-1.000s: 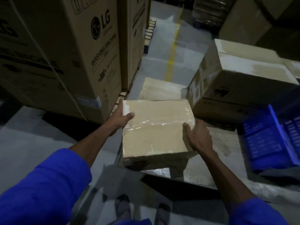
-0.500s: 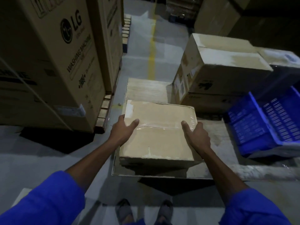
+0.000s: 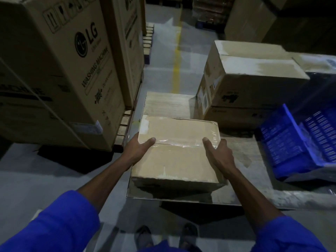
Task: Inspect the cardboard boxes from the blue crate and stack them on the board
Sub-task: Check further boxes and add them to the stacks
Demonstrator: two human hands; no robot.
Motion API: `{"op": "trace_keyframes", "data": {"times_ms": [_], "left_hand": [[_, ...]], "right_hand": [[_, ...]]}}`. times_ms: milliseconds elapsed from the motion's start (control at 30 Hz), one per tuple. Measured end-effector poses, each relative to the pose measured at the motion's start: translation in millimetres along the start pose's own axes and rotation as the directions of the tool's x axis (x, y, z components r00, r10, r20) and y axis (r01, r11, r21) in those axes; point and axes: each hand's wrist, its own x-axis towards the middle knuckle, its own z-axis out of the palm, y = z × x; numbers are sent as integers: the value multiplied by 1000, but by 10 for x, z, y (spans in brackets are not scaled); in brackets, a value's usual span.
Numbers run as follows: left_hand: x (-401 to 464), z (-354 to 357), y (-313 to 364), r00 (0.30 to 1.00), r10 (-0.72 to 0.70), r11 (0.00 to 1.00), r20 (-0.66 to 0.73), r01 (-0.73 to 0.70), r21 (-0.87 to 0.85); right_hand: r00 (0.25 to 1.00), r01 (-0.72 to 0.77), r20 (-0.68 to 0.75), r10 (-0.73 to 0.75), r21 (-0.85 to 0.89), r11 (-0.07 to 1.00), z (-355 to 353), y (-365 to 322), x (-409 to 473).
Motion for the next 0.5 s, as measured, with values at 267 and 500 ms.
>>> {"op": "trace_keyframes", "data": {"times_ms": [267, 500], "left_hand": [[-59, -111, 320, 989, 145, 989, -2, -145, -27], [-100, -154, 508, 983, 37, 911, -181, -108, -399]], "right_hand": [[985, 92, -163, -53, 244, 965, -208, -105, -94], [964, 214, -254, -82, 555, 804, -400, -167, -164]]}}
